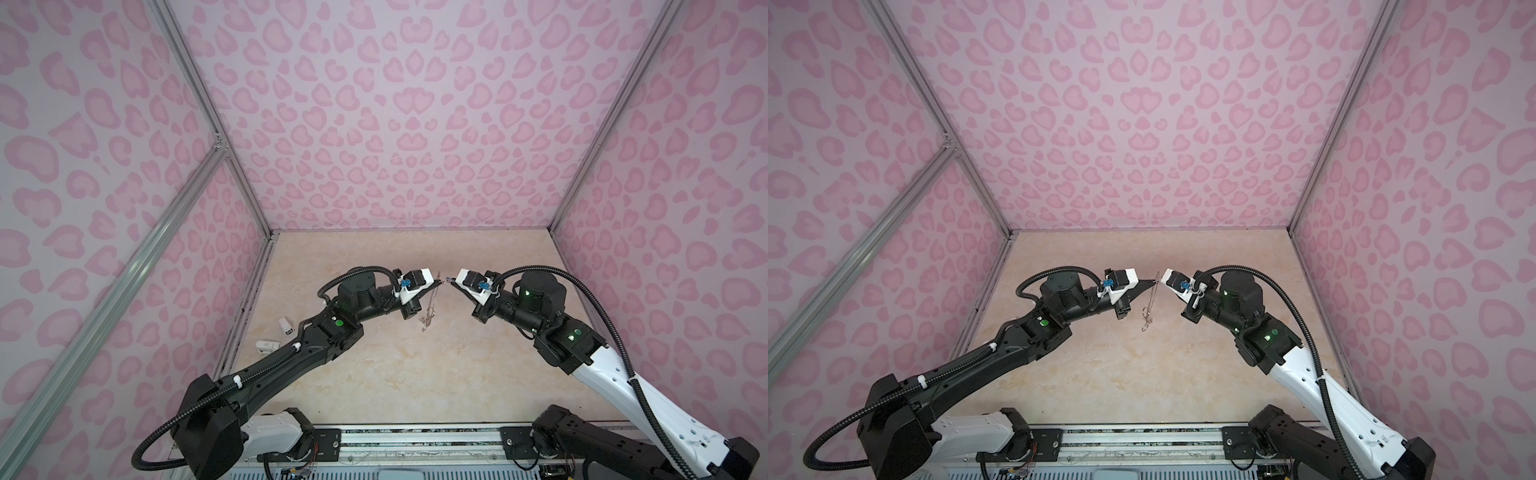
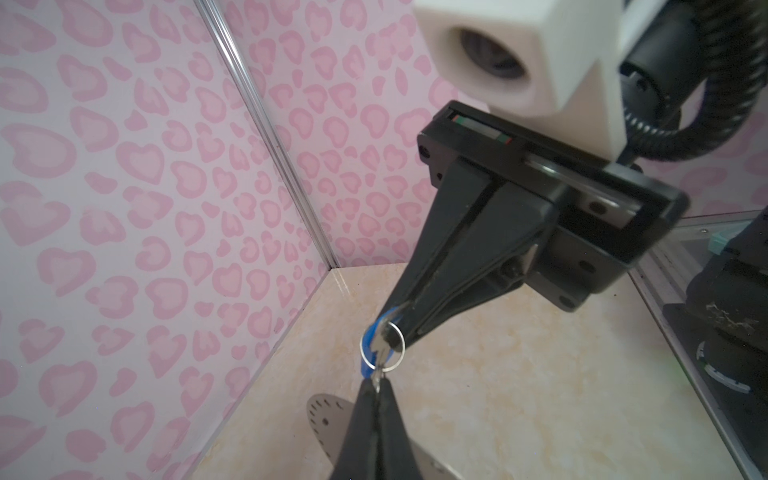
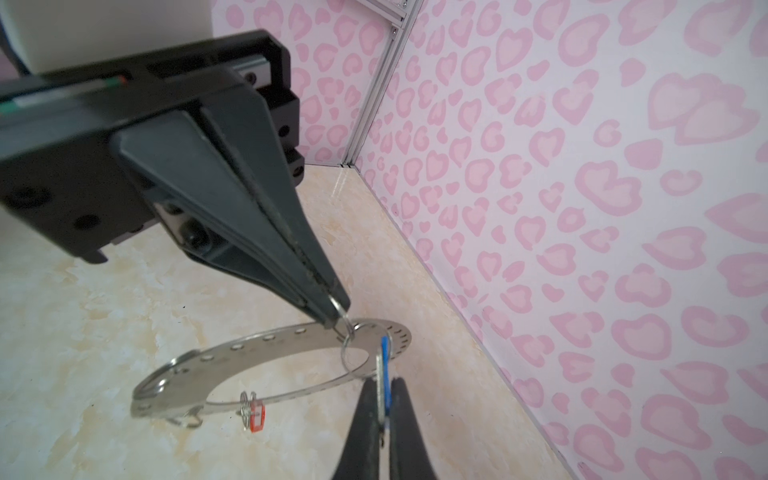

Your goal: Put the keys on the keyring

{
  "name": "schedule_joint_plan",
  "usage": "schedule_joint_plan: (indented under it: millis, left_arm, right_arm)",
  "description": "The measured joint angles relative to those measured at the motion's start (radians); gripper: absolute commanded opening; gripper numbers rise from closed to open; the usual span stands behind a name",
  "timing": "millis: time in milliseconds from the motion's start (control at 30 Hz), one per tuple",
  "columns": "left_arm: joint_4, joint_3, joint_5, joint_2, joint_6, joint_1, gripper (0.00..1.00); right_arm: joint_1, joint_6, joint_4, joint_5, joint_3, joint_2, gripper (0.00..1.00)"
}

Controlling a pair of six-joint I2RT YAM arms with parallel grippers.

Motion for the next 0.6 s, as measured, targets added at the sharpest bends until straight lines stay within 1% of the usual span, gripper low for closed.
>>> schedule_joint_plan:
  millis: [233, 467, 600]
  left_arm:
    - [-0.047, 0.017, -0.018, 0.001, 0.043, -0.016, 0.03]
    - [-0.081, 0.017, -0.04, 0.001, 0.062, -0.019, 0.03]
    - [-0.087, 0.01, -0.051, 0.001, 0.061, -0.008, 0.03]
  right_arm:
    - [0.0, -0.026, -0.045, -0.016, 0.035, 0.019, 0.0]
    - [-0.002, -0.064, -0.111, -0.017, 0.064, 0.027, 0.0]
    - [-0.002, -0.097, -0.16, 0.008, 0.088, 0.048, 0.0]
